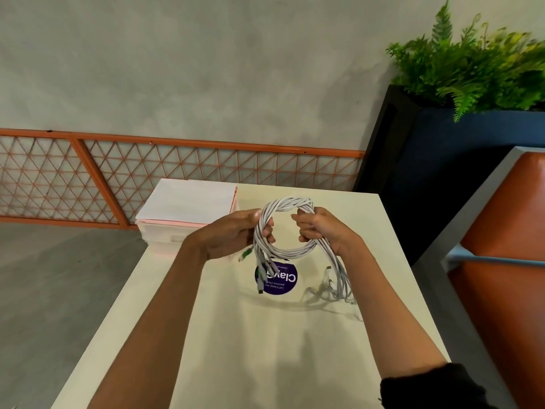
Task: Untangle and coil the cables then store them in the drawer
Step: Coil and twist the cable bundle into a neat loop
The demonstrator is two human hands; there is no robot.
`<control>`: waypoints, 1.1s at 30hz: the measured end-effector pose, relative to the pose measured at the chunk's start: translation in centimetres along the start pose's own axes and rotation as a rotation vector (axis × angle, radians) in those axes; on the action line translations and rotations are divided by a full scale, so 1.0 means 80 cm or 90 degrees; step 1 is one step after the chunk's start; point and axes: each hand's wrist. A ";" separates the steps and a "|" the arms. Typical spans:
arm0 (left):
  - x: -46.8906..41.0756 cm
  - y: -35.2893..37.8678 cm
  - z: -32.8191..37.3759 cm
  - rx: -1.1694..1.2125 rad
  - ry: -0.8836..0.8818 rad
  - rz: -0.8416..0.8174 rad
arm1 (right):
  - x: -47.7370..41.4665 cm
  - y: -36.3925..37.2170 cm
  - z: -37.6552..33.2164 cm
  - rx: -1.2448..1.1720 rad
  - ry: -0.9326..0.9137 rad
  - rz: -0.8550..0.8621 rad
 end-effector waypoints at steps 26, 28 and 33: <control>-0.043 0.039 -0.022 -0.229 0.260 0.747 | 0.006 0.041 0.046 0.227 0.002 0.105; -0.041 0.035 -0.023 -0.242 0.271 0.766 | 0.006 0.046 0.048 0.230 -0.026 0.128; -0.037 0.011 -0.018 -0.172 0.276 0.803 | 0.011 0.036 0.049 0.396 -0.262 0.136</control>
Point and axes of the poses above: each hand's wrist, its own x-axis away from the middle knuckle, its own y-axis out of the palm, z = x × y, and after that the axes turned 7 degrees about y, right-handed
